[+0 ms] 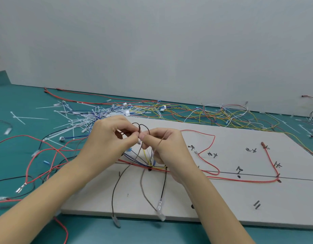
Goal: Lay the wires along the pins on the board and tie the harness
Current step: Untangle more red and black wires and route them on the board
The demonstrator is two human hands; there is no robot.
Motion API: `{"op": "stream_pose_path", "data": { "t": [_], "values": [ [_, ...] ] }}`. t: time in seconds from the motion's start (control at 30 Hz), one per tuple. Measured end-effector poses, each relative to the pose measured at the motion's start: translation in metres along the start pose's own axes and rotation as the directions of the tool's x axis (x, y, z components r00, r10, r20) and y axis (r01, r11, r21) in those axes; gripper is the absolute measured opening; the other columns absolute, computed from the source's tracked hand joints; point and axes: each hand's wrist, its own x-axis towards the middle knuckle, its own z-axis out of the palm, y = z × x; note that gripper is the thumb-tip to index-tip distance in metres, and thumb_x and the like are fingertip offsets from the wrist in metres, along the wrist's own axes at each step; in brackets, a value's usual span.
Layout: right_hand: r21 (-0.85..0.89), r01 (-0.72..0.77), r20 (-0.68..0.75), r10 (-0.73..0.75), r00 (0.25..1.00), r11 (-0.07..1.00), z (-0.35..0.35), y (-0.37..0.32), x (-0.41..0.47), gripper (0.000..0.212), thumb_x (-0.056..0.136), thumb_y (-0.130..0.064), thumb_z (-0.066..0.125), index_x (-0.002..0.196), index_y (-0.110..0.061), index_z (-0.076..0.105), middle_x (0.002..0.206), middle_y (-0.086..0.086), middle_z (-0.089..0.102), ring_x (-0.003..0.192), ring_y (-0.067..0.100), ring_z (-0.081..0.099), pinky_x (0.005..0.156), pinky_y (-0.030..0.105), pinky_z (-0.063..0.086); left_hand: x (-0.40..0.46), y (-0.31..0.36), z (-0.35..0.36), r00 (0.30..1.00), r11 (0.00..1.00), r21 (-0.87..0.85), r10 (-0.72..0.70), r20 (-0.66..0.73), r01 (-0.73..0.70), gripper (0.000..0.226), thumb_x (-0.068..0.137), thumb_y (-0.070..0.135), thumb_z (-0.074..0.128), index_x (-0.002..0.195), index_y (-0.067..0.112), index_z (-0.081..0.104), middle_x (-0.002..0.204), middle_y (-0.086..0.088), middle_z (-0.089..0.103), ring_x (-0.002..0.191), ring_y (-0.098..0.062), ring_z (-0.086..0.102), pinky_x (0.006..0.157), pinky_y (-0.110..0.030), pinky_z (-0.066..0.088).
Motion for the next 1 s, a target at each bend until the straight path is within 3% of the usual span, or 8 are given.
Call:
{"op": "stream_pose_path", "data": {
  "t": [0.1,0.23,0.37,0.47,0.7,0.87,1.0],
  "values": [
    [0.084,-0.063,0.017,0.062,0.998,0.994,0.002,0.0,0.001,0.007,0.088,-0.009,0.068,0.082,-0.007,0.071,0.05,-0.002,0.054,0.031,0.006,0.023,0.036,0.011,0.02,0.004,0.0,-0.003,0.999,0.995,-0.094,-0.041,-0.01,0.04,0.026,0.077,-0.002,0.074,0.075,0.024,0.074,0.085,0.006,0.058,0.07,-0.002,0.057,0.057,-0.024,0.046],
    [0.083,-0.016,-0.009,0.016,1.0,0.996,0.006,0.0,0.0,0.007,0.088,-0.011,0.068,0.082,-0.009,0.071,0.048,-0.005,0.053,0.03,0.003,0.029,0.034,0.013,0.022,0.008,-0.001,-0.007,0.989,0.961,-0.23,-0.148,0.03,0.151,0.024,0.077,0.001,0.075,0.073,0.024,0.075,0.081,0.008,0.058,0.065,0.001,0.056,0.055,-0.008,0.04],
    [0.045,0.002,-0.02,-0.001,1.0,0.999,0.004,0.0,0.0,0.006,0.087,-0.009,0.069,0.083,-0.006,0.072,0.049,-0.004,0.054,0.031,0.001,0.031,0.035,0.013,0.023,0.011,-0.004,-0.005,0.951,0.878,-0.365,-0.297,0.09,0.309,0.029,0.077,0.001,0.075,0.063,0.027,0.077,0.076,0.013,0.065,0.066,-0.001,0.06,0.059,-0.011,0.046],
    [0.046,-0.005,-0.023,0.006,1.0,0.999,0.003,-0.001,0.0,0.006,0.087,-0.007,0.068,0.082,-0.006,0.071,0.05,-0.002,0.054,0.03,0.002,0.03,0.034,0.012,0.022,0.01,-0.004,-0.004,0.937,0.85,-0.394,-0.32,0.14,0.349,0.028,0.079,-0.001,0.072,0.065,0.022,0.078,0.075,0.009,0.07,0.063,-0.003,0.062,0.056,-0.012,0.046],
    [0.007,0.018,-0.056,-0.018,0.998,1.0,0.002,-0.001,0.001,0.018,0.085,0.003,0.064,0.069,-0.006,0.067,0.044,-0.009,0.052,0.03,0.001,0.038,0.036,0.008,0.026,0.01,-0.003,-0.007,0.931,0.871,-0.34,-0.293,0.22,0.354,0.026,0.08,-0.003,0.071,0.07,0.019,0.079,0.078,0.001,0.074,0.067,-0.011,0.069,0.056,-0.016,0.051],
    [-0.061,0.036,-0.101,-0.042,0.994,0.997,0.008,0.002,0.002,0.008,0.081,0.003,0.066,0.073,0.002,0.068,0.041,-0.01,0.051,0.034,0.001,0.041,0.039,0.009,0.03,0.009,-0.005,-0.011,0.931,0.919,-0.223,-0.272,0.244,0.326,0.019,0.079,0.002,0.074,0.072,0.019,0.077,0.069,-0.006,0.074,0.068,-0.017,0.073,0.059,-0.021,0.057],
    [-0.14,0.024,-0.127,-0.042,0.991,0.99,0.011,0.004,0.002,0.01,0.078,-0.003,0.07,0.068,-0.004,0.068,0.044,-0.007,0.051,0.041,0.003,0.042,0.042,0.012,0.032,0.007,0.001,-0.011,0.962,0.988,0.0,-0.153,0.225,0.157,0.017,0.081,0.005,0.071,0.071,0.019,0.068,0.07,0.001,0.069,0.061,-0.004,0.066,0.05,-0.019,0.047]
  ]
}}
